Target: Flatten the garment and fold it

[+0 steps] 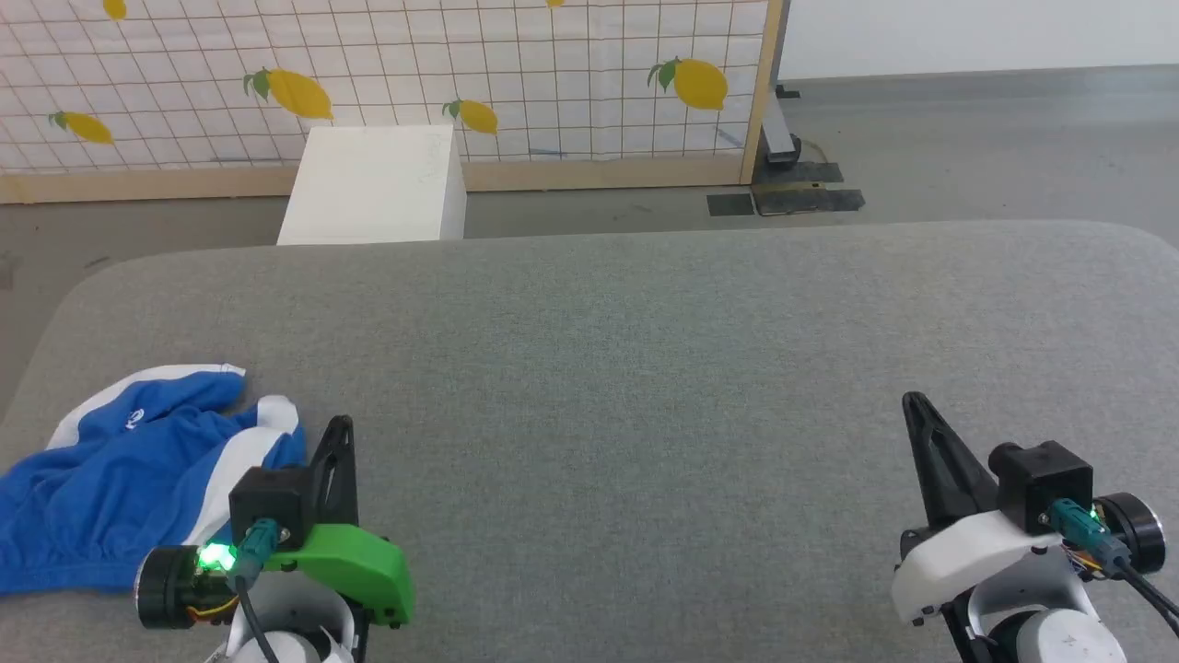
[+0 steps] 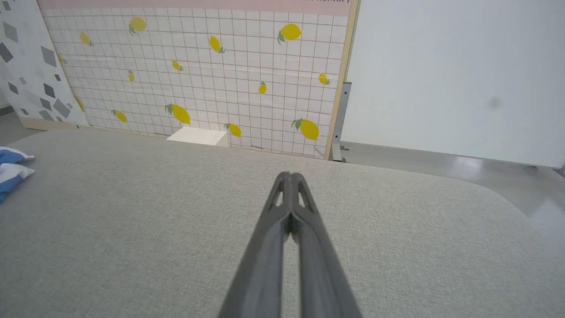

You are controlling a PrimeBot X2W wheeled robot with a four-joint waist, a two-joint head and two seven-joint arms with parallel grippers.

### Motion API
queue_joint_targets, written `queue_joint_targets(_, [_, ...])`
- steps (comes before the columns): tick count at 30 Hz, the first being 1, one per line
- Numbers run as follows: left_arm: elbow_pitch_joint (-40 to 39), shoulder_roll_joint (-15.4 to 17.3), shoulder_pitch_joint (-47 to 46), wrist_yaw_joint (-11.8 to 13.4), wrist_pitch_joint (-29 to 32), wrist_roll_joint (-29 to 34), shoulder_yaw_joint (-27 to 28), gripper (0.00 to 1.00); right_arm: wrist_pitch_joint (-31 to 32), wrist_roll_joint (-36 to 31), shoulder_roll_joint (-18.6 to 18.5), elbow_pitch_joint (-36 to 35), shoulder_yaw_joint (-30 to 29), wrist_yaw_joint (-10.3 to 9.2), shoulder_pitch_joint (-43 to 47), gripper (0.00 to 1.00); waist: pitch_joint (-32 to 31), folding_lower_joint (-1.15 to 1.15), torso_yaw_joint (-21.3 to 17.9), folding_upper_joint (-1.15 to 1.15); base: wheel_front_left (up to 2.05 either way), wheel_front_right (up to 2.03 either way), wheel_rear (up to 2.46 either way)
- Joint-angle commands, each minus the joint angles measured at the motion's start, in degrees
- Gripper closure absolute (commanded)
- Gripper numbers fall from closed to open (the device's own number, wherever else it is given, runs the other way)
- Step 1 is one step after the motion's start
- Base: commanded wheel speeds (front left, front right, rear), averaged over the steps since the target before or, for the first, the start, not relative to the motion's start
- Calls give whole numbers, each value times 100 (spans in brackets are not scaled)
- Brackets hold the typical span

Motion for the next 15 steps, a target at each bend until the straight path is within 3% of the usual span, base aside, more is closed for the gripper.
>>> queue_joint_targets(1, [-16, -20, 64, 39, 8, 72, 4, 100, 1, -36, -7, -32, 9, 36, 78, 100, 0, 0, 0, 0, 0, 0, 0])
queue_joint_targets(15, [-16, -20, 64, 39, 8, 72, 4, 100, 1, -36, -7, -32, 9, 36, 78, 100, 0, 0, 0, 0, 0, 0, 0])
